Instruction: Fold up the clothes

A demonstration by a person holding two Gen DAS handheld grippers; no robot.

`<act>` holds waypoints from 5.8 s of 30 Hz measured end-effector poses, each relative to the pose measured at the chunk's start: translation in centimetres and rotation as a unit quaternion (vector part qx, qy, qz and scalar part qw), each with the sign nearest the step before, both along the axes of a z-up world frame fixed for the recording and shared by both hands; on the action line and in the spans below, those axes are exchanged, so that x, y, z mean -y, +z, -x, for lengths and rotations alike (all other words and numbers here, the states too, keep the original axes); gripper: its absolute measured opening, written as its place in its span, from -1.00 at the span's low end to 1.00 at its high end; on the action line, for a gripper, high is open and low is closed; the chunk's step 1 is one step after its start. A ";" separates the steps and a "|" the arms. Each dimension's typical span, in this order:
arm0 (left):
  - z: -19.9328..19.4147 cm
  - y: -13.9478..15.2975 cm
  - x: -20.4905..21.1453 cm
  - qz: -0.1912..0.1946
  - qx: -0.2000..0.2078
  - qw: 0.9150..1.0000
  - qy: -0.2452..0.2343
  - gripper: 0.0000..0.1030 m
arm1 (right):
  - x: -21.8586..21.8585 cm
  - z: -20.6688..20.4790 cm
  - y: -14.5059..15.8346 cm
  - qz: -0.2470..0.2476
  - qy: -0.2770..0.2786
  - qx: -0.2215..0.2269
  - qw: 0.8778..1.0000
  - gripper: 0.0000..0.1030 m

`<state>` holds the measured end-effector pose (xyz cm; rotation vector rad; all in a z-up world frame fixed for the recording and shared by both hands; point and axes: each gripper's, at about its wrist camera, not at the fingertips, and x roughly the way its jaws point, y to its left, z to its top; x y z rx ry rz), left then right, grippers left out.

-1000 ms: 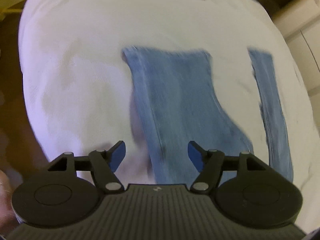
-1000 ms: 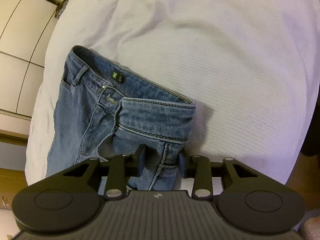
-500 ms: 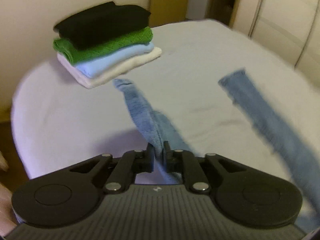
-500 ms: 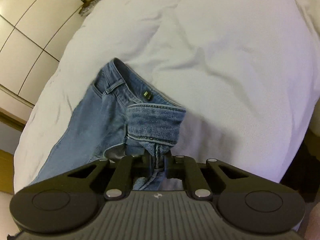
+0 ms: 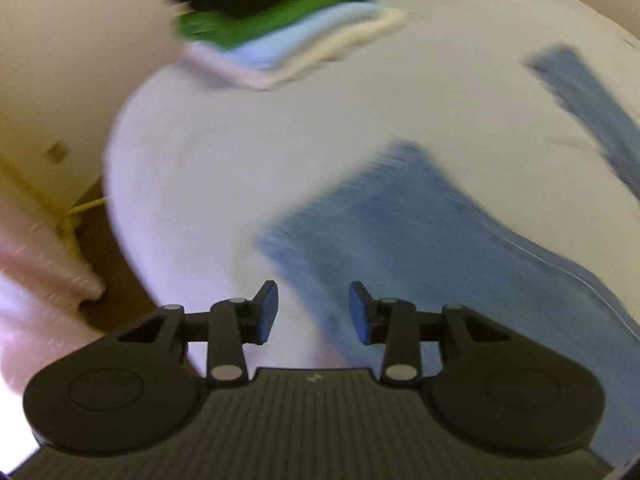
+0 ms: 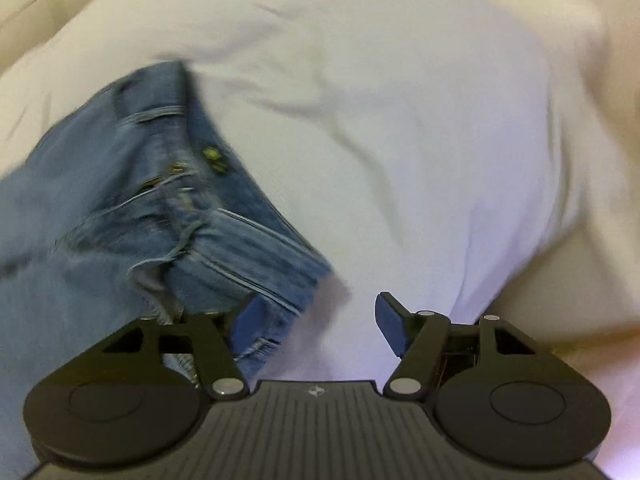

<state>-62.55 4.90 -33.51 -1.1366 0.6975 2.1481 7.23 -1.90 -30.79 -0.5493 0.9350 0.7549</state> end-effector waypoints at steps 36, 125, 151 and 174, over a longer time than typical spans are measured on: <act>-44.4 -1.4 -15.6 0.009 0.160 0.808 -0.568 -0.27 | -9.4 -8.5 -5.5 -0.120 0.191 -0.209 0.952 -0.26; -27.6 20.9 -4.7 0.002 0.067 0.937 -0.343 0.27 | -7.4 11.7 14.5 -0.057 0.244 -0.152 0.956 0.61; -17.3 19.1 -0.8 0.056 0.054 0.907 -0.414 0.37 | -1.8 22.5 14.5 -0.004 0.168 -0.130 0.977 0.74; -10.2 18.9 -2.6 0.056 0.049 0.900 -0.430 0.38 | -3.3 28.1 15.9 -0.024 0.148 -0.114 0.982 0.80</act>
